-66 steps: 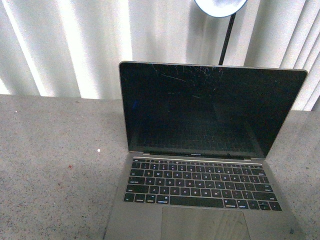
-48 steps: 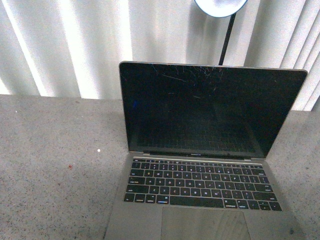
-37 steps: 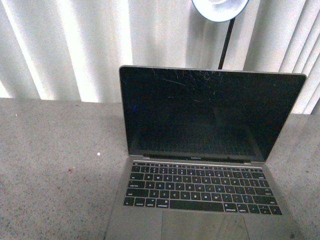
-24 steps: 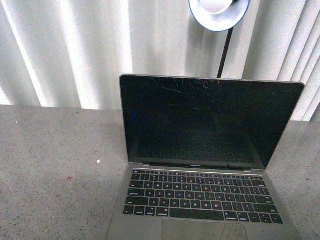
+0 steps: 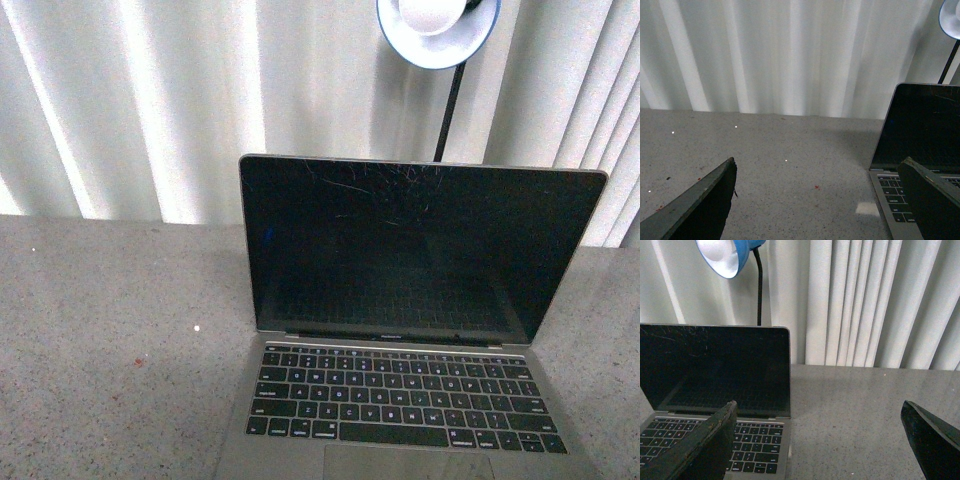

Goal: Close laptop

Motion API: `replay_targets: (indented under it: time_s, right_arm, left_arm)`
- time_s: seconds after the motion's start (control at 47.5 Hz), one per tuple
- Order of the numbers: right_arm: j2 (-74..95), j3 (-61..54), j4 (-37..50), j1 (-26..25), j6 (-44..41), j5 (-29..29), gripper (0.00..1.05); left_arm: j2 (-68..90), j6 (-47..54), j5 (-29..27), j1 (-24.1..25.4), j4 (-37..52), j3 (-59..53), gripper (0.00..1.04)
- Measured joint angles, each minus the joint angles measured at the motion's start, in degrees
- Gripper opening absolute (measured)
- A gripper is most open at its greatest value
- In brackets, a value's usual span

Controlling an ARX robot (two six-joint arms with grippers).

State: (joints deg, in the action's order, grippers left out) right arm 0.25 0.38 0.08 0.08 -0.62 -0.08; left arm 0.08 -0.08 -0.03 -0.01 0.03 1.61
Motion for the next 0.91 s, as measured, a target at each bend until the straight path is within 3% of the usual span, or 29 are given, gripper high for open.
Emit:
replay_targets:
  time_s: [0.147, 0.232, 0.274, 0.358, 0.547, 0.632, 0.716, 0.905]
  right_arm:
    - [0.0, 0.0, 0.0, 0.0, 0.0, 0.0, 0.97]
    - [3.8, 2.5, -6.9, 3.0, 5.7, 10.2, 0.97]
    - [5.9, 2.9, -7.2, 3.6, 8.4, 13.4, 0.97]
    - [8.8, 2.9, -4.6, 1.9, 11.6, 11.8, 0.97]
    - [13.8, 2.9, 3.2, -4.0, 12.3, 6.5, 0.97]
    - [20.7, 2.9, 10.8, -8.7, 11.4, 2.2, 0.97]
    - [32.0, 3.3, 22.6, -13.4, 8.5, -1.6, 0.97]
    - [53.2, 10.6, 41.1, -17.2, 1.7, -5.5, 0.97]
  left_arm:
    - [0.0, 0.0, 0.0, 0.0, 0.0, 0.0, 0.98]
    - [0.5, -0.5, -0.7, -0.2, -0.7, 0.2, 0.98]
    - [2.8, -4.4, -5.0, -1.4, -6.7, 2.0, 0.98]
    - [9.0, -13.6, -8.7, -2.5, -15.6, 4.6, 0.98]
    - [9.2, -20.3, -8.4, -3.3, -13.8, 4.2, 0.98]
    - [12.7, -21.0, -7.2, -3.5, -8.1, 3.6, 0.98]
    - [21.3, -19.4, -5.3, -3.0, 3.2, 3.0, 0.98]
    - [43.5, -11.2, 0.6, -1.4, 26.5, 6.3, 0.98]
